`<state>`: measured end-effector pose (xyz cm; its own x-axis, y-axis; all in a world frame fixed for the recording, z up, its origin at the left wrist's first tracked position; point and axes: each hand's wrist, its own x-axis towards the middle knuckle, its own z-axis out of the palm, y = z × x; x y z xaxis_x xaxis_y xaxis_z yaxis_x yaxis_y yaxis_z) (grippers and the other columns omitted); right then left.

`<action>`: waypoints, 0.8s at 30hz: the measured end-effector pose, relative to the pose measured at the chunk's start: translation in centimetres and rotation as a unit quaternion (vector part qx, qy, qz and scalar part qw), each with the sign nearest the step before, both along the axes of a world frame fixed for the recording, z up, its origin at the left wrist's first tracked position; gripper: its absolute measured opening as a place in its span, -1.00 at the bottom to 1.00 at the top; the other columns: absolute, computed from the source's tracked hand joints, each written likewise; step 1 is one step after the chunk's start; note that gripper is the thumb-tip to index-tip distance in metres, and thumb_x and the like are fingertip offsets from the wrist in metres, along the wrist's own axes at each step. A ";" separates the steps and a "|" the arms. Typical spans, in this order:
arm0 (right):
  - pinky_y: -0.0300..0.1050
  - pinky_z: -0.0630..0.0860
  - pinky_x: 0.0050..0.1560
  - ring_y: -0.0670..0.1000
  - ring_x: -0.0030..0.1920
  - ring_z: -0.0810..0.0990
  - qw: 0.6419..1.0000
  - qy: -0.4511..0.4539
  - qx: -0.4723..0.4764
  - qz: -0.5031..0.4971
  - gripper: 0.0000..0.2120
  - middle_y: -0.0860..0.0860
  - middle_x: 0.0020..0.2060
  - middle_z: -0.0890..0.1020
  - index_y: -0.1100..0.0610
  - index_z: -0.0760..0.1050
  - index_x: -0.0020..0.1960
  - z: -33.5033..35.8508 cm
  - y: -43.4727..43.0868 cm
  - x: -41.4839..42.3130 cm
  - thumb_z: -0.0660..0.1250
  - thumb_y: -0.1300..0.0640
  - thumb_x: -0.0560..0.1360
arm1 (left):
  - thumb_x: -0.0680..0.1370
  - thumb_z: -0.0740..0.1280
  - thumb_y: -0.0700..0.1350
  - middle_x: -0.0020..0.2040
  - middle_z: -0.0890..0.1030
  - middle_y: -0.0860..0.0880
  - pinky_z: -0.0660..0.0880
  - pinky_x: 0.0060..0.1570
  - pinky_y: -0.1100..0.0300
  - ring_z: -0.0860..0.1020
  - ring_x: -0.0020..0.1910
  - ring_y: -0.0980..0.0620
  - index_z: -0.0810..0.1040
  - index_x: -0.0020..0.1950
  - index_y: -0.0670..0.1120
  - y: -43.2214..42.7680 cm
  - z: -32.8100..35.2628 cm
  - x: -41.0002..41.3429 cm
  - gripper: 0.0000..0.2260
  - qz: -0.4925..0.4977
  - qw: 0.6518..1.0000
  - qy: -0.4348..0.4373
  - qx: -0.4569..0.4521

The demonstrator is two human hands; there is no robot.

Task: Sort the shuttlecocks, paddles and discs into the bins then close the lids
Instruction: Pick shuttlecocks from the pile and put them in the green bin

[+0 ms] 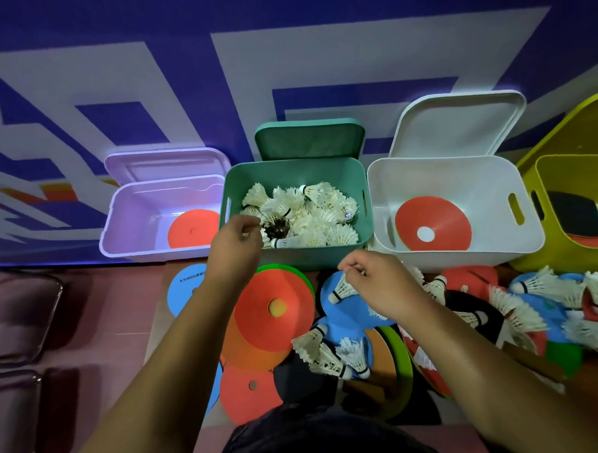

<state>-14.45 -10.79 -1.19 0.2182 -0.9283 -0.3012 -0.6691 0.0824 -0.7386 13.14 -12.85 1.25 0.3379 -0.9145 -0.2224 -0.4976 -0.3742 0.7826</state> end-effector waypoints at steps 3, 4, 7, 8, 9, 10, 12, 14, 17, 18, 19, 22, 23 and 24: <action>-0.15 0.50 -0.29 -0.20 -0.35 0.58 1.000 0.004 0.004 0.009 -0.82 -0.14 -0.12 0.69 -0.09 0.66 0.09 -0.6 0.4 -0.1 0.30 0.10 0.66 | 0.61 0.28 -0.11 -0.07 0.69 0.06 0.64 -0.14 0.02 0.68 -0.17 0.00 0.62 0.04 0.07 2.9 -0.2 -1.2 -0.86 0.002 1.000 0.028 -0.003; -0.12 0.50 -0.31 -0.18 -0.37 0.57 1.000 0.005 0.009 0.010 -0.83 -0.12 -0.14 0.69 -0.09 0.66 0.07 -0.9 0.5 -0.2 0.30 0.10 0.66 | 0.63 0.29 -0.15 -0.08 0.70 0.04 0.61 -0.17 0.06 0.67 -0.20 0.01 0.62 0.02 0.05 3.8 -0.6 -1.5 -0.85 -0.004 0.999 0.039 0.001; 0.00 0.57 -0.22 -0.08 -0.31 0.62 0.999 0.023 0.030 0.015 -0.85 -0.10 -0.17 0.70 -0.10 0.66 0.03 -1.8 1.2 -0.2 0.31 0.06 0.65 | 0.64 0.29 -0.21 -0.12 0.71 0.04 0.57 -0.22 0.10 0.64 -0.29 0.05 0.63 0.00 0.02 6.5 -2.1 -2.2 -0.83 -0.034 0.998 0.046 0.019; -0.01 0.56 -0.23 -0.07 -0.30 0.62 0.999 0.025 0.035 0.015 -0.84 -0.11 -0.19 0.69 -0.10 0.66 0.02 -2.2 1.5 -0.2 0.31 0.07 0.64 | 0.64 0.29 -0.21 -0.12 0.71 0.06 0.58 -0.22 0.08 0.64 -0.30 0.05 0.63 0.00 0.03 7.2 -2.7 -2.4 -0.83 -0.044 0.998 0.041 0.026; -0.07 0.52 -0.30 -0.11 -0.34 0.59 0.999 0.024 0.042 0.016 -0.83 -0.12 -0.22 0.68 -0.09 0.67 0.02 -2.6 1.9 -0.3 0.31 0.09 0.64 | 0.63 0.30 -0.21 -0.12 0.71 0.07 0.60 -0.20 0.05 0.65 -0.30 0.05 0.63 0.00 0.03 8.1 -3.3 -2.8 -0.83 -0.053 0.997 0.030 0.040; -0.15 0.45 -0.36 -0.16 -0.41 0.54 0.998 0.020 0.052 0.020 -0.81 -0.13 -0.26 0.66 -0.08 0.67 0.01 -2.8 2.3 -0.3 0.30 0.12 0.63 | 0.61 0.32 -0.21 -0.12 0.71 0.06 0.60 -0.18 0.04 0.65 -0.31 0.05 0.63 0.00 0.04 8.9 -4.2 -3.0 -0.84 -0.059 0.997 0.021 0.054; -0.22 0.46 -0.38 -0.14 -0.45 0.55 0.996 0.022 0.068 0.048 -0.80 -0.13 -0.29 0.65 -0.09 0.67 0.03 -3.5 3.3 -0.3 0.30 0.13 0.63 | 0.59 0.36 -0.16 -0.15 0.70 0.04 0.61 -0.16 0.02 0.67 -0.28 0.04 0.60 -0.01 0.04 10.4 -5.7 -3.7 -0.91 -0.063 0.993 0.004 0.096; -0.09 0.62 -0.16 -0.02 -0.25 0.67 0.990 0.059 0.081 0.096 -0.82 -0.10 -0.12 0.72 -0.14 0.66 0.10 -4.4 4.2 -0.5 0.31 0.06 0.63 | 0.56 0.38 -0.06 -0.18 0.69 -0.01 0.63 -0.13 -0.02 0.68 -0.20 -0.04 0.57 -0.05 0.02 11.7 -7.3 -4.2 -0.97 -0.068 0.986 -0.005 0.149; -0.07 0.56 0.00 0.04 -0.01 0.63 0.960 0.161 0.113 0.198 -0.75 -0.01 0.21 0.66 -0.11 0.60 0.30 -5.6 5.2 -0.9 0.32 -0.02 0.64 | 0.58 0.39 -0.03 -0.18 0.70 -0.02 0.54 -0.20 0.13 0.66 -0.18 -0.05 0.61 -0.02 0.00 13.8 -8.7 -5.5 -0.93 -0.095 0.973 -0.020 0.211; -0.08 0.51 -0.02 0.04 -0.01 0.60 0.951 0.183 0.122 0.217 -0.72 0.01 0.27 0.63 -0.11 0.57 0.34 -6.0 5.6 -1.1 0.32 -0.02 0.64 | 0.59 0.39 -0.04 -0.16 0.70 0.00 0.49 -0.29 0.19 0.63 -0.23 0.00 0.64 0.01 0.03 14.4 -9.2 -6.0 -0.95 -0.099 0.972 -0.006 0.214; -0.09 0.49 -0.03 0.04 0.00 0.58 0.946 0.195 0.128 0.226 -0.70 0.01 0.30 0.62 -0.11 0.56 0.36 -6.3 5.9 -1.3 0.32 -0.02 0.64 | 0.61 0.38 -0.05 -0.15 0.70 0.02 0.41 -0.37 0.26 0.59 -0.29 0.06 0.67 0.04 0.07 15.0 -9.5 -6.6 -0.92 -0.101 0.972 0.010 0.211; -0.04 0.57 0.06 0.07 0.06 0.61 0.943 0.197 0.141 0.228 -0.67 0.00 0.31 0.60 -0.14 0.53 0.38 -7.2 6.9 -1.8 0.32 0.00 0.63 | 0.62 0.37 -0.10 -0.09 0.72 -0.05 0.34 -0.39 0.28 0.50 -0.39 0.13 0.69 0.14 0.11 16.0 -10.6 -7.6 -0.82 -0.095 0.975 0.024 0.201; -0.02 0.60 0.08 0.07 0.07 0.63 0.943 0.199 0.143 0.224 -0.67 -0.01 0.29 0.61 -0.17 0.54 0.36 -7.4 7.1 -2.0 0.32 0.01 0.62 | 0.62 0.36 -0.11 -0.09 0.72 -0.07 0.35 -0.38 0.24 0.49 -0.40 0.12 0.69 0.16 0.11 16.1 -10.8 -7.8 -0.81 -0.084 0.975 0.026 0.204; -0.02 0.60 0.07 0.07 0.07 0.63 0.944 0.200 0.139 0.222 -0.69 -0.02 0.26 0.63 -0.18 0.55 0.34 -7.7 7.3 -2.1 0.32 0.02 0.61 | 0.62 0.36 -0.11 -0.10 0.72 -0.08 0.35 -0.37 0.20 0.48 -0.40 0.10 0.69 0.17 0.11 16.2 -10.9 -8.0 -0.80 -0.071 0.975 0.028 0.208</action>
<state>-16.55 -3.47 -8.84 0.3844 -0.6444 -0.6610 -0.9042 -0.1185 -0.4103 5.16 3.32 -9.63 0.1913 -0.7773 -0.5993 -0.5279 -0.5962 0.6049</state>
